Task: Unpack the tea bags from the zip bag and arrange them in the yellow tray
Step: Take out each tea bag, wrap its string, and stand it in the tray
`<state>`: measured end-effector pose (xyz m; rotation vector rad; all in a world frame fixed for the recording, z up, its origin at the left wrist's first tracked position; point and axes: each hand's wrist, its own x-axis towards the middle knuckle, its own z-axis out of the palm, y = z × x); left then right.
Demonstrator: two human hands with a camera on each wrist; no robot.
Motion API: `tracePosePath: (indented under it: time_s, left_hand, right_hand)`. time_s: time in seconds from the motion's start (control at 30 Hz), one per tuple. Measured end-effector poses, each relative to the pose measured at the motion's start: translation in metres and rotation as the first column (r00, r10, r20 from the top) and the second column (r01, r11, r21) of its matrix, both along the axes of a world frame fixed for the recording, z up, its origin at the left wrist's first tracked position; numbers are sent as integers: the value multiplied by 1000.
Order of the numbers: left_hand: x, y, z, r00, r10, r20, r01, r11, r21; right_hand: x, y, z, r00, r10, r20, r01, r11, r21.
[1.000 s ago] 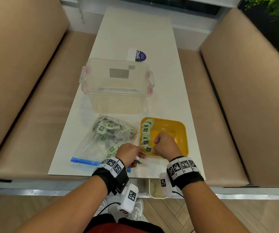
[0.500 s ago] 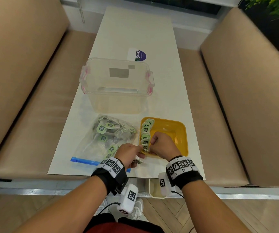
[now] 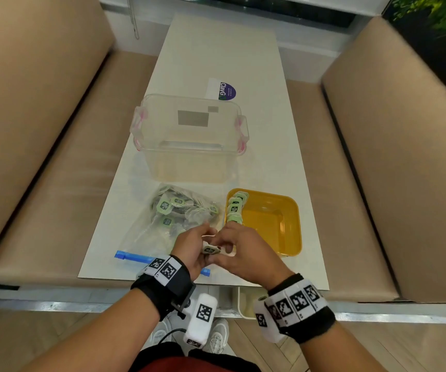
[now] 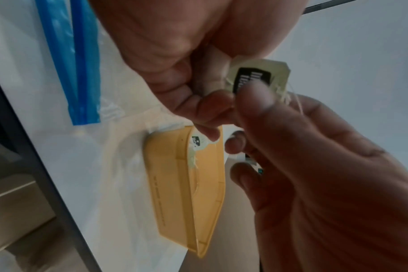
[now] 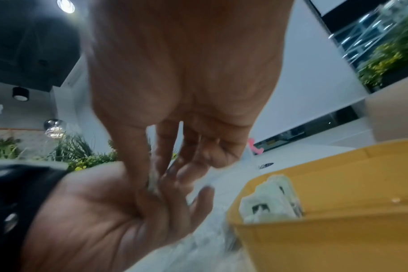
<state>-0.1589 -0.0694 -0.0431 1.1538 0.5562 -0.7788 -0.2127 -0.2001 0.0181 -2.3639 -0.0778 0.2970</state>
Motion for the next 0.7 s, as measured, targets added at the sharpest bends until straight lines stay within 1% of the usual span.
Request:
tracePosePath:
  time_s: [0.07, 0.17, 0.33, 0.4, 0.43, 0.47, 0.53, 0.57, 0.63, 0.7]
  left_hand:
    - [-1, -1, 5, 1000, 19, -4, -19, 1000, -20]
    - [-2, 0, 8, 1000, 23, 5, -23, 1000, -18]
    - [-3, 1, 12, 1000, -3, 22, 4, 999, -45]
    - [-2, 3, 13, 998, -35, 48, 35, 999, -13]
    - [-1, 5, 12, 996, -57, 75, 55, 998, 35]
    - [1, 7, 11, 989, -93, 116, 81, 992, 100]
    - [5, 9, 7, 960, -188, 207, 139, 963, 231]
    - [6, 9, 5, 941, -235, 242, 164, 945, 282]
    - [9, 4, 4, 897, -328, 297, 208, 904, 373]
    - [11, -4, 5, 843, -417, 339, 231, 851, 472]
  right_hand:
    - [-1, 4, -6, 997, -28, 68, 27, 1000, 14]
    - [-1, 4, -7, 991, -49, 126, 44, 998, 43]
    - [0, 5, -1, 990, -38, 135, 31, 998, 50]
    - [4, -2, 3, 986, -126, 108, 115, 988, 103]
    - [7, -10, 6, 978, -183, 95, 175, 981, 87]
    - [11, -21, 8, 969, -226, 101, 226, 974, 10]
    - [22, -47, 10, 964, -248, 100, 266, 932, -245]
    - [26, -59, 11, 957, -280, 76, 290, 906, -308]
    - [33, -79, 10, 932, -360, 36, 351, 877, -327]
    - [39, -92, 9, 918, -395, 27, 379, 859, -345]
